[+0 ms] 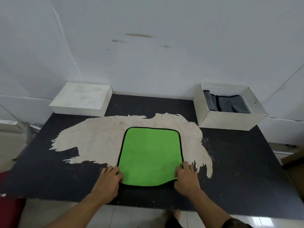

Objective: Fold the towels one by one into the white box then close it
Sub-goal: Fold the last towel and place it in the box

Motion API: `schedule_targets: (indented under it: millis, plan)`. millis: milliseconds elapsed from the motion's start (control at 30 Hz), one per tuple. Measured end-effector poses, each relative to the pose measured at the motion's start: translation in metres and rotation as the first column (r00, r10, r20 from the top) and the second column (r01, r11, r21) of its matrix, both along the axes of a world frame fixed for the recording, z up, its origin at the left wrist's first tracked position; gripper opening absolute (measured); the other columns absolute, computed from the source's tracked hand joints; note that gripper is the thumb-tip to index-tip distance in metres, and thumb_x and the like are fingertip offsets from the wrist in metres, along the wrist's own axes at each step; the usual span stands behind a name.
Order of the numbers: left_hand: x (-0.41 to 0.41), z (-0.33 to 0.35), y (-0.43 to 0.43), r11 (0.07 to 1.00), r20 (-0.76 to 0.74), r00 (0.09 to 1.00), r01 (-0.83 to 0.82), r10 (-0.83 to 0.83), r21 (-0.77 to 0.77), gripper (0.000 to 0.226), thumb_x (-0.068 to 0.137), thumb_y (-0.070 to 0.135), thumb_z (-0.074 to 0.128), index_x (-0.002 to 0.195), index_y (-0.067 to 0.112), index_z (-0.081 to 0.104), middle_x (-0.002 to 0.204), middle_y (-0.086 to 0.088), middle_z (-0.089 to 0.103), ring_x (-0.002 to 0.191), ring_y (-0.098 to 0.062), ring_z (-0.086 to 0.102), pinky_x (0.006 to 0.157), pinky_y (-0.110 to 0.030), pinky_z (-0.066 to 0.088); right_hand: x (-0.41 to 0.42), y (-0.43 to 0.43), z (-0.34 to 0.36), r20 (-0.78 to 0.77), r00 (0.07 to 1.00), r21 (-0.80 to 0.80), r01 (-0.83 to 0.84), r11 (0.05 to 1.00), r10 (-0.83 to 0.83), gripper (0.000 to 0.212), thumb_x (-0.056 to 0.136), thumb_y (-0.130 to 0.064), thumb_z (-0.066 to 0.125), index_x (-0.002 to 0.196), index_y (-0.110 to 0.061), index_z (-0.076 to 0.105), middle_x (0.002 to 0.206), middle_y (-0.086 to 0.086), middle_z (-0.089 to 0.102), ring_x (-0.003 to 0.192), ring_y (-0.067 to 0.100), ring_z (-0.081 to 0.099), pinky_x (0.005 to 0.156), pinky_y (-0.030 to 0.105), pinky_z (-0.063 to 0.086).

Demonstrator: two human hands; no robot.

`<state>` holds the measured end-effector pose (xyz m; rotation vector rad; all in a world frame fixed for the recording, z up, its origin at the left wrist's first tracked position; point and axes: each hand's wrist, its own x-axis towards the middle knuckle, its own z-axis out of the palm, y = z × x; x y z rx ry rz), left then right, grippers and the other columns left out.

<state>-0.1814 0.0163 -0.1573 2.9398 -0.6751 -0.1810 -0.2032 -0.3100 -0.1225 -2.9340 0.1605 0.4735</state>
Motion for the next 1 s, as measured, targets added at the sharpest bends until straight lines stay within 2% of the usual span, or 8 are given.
schedule_targets:
  millis: [167, 333, 633, 733, 800, 867, 933, 1000]
  plan:
    - [0.011, 0.009, -0.005, 0.993, -0.053, 0.992, -0.113, 0.111, -0.033, 0.025, 0.071, 0.011, 0.071, 0.086, 0.029, 0.065, 0.089, 0.012, 0.062, 0.085, -0.014, 0.056, 0.075, -0.03, 0.037, 0.01, -0.003, 0.0, 0.089, 0.996, -0.001, 0.001, 1.0, -0.001, 0.025, 0.081, -0.019, 0.064, 0.106, -0.016, 0.061, 0.117, 0.003, 0.052, 0.111, 0.025, 0.047, 0.094, 0.038, 0.043]
    - [0.025, 0.011, -0.002, 0.994, -0.208, 0.973, -0.108, 0.104, -0.01, 0.032, 0.085, 0.018, 0.063, 0.115, 0.029, 0.059, 0.11, 0.005, 0.058, 0.105, -0.02, 0.055, 0.085, -0.035, 0.042, 0.009, -0.011, -0.003, 0.084, 0.995, 0.006, -0.059, 0.998, 0.059, 0.026, 0.082, -0.013, 0.061, 0.108, -0.017, 0.06, 0.115, 0.003, 0.054, 0.108, 0.024, 0.05, 0.091, 0.036, 0.045]
    - [0.034, 0.008, 0.004, 0.997, -0.322, 0.944, -0.077, 0.075, 0.006, 0.019, 0.086, 0.026, 0.065, 0.105, 0.028, 0.065, 0.101, 0.01, 0.054, 0.101, -0.014, 0.056, 0.085, -0.027, 0.043, -0.001, -0.024, -0.014, 0.084, 0.995, 0.067, -0.064, 0.996, 0.059, 0.034, 0.08, -0.016, 0.063, 0.113, -0.019, 0.069, 0.121, -0.002, 0.05, 0.113, 0.019, 0.047, 0.095, 0.032, 0.047]
    - [0.043, 0.015, 0.002, 0.996, -0.39, 0.918, -0.084, 0.069, -0.02, 0.019, 0.086, 0.023, 0.066, 0.105, 0.025, 0.068, 0.099, 0.008, 0.059, 0.097, -0.014, 0.059, 0.081, -0.023, 0.042, 0.002, -0.027, -0.015, 0.093, 0.995, 0.156, 0.025, 0.988, -0.04, 0.03, 0.077, -0.015, 0.065, 0.107, -0.017, 0.072, 0.115, 0.001, 0.059, 0.108, 0.022, 0.053, 0.091, 0.032, 0.048]
    - [0.052, 0.023, -0.004, 0.969, -0.41, 0.905, -0.193, 0.115, -0.153, 0.018, 0.087, 0.018, 0.067, 0.104, 0.022, 0.07, 0.096, 0.006, 0.063, 0.093, -0.016, 0.061, 0.077, -0.023, 0.042, 0.011, -0.029, -0.01, 0.085, 0.967, 0.313, 0.203, 0.928, -0.241, 0.026, 0.075, -0.013, 0.065, 0.099, -0.018, 0.074, 0.102, 0.002, 0.069, 0.097, 0.022, 0.061, 0.081, 0.028, 0.048]
    - [0.063, 0.034, -0.012, 0.883, -0.415, 0.884, -0.357, 0.214, -0.305, 0.012, 0.089, 0.015, 0.066, 0.094, 0.025, 0.069, 0.088, 0.006, 0.064, 0.084, -0.014, 0.06, 0.069, -0.022, 0.04, 0.024, -0.033, -0.003, 0.046, 0.901, 0.459, 0.364, 0.811, -0.431, 0.019, 0.077, -0.012, 0.067, 0.093, -0.02, 0.074, 0.091, 0.001, 0.073, 0.087, 0.021, 0.066, 0.072, 0.027, 0.046]
    - [0.078, 0.043, -0.021, 0.797, -0.417, 0.861, -0.46, 0.292, -0.392, 0.019, 0.093, 0.017, 0.062, 0.076, 0.026, 0.06, 0.074, 0.006, 0.062, 0.073, -0.014, 0.057, 0.06, -0.023, 0.038, 0.039, -0.038, 0.003, 0.009, 0.835, 0.575, 0.446, 0.686, -0.55, 0.012, 0.08, -0.013, 0.07, 0.09, -0.018, 0.072, 0.085, 0.0, 0.071, 0.082, 0.02, 0.064, 0.07, 0.027, 0.044]
    - [0.095, 0.05, -0.031, 0.721, -0.438, 0.836, -0.524, 0.331, -0.455, 0.023, 0.096, 0.021, 0.058, 0.072, 0.021, 0.056, 0.07, 0.003, 0.06, 0.071, -0.017, 0.056, 0.061, -0.028, 0.038, 0.058, -0.045, 0.006, -0.045, 0.765, 0.658, 0.507, 0.557, -0.642, 0.009, 0.083, -0.015, 0.072, 0.089, -0.019, 0.066, 0.081, -0.001, 0.067, 0.081, 0.021, 0.062, 0.07, 0.028, 0.042]
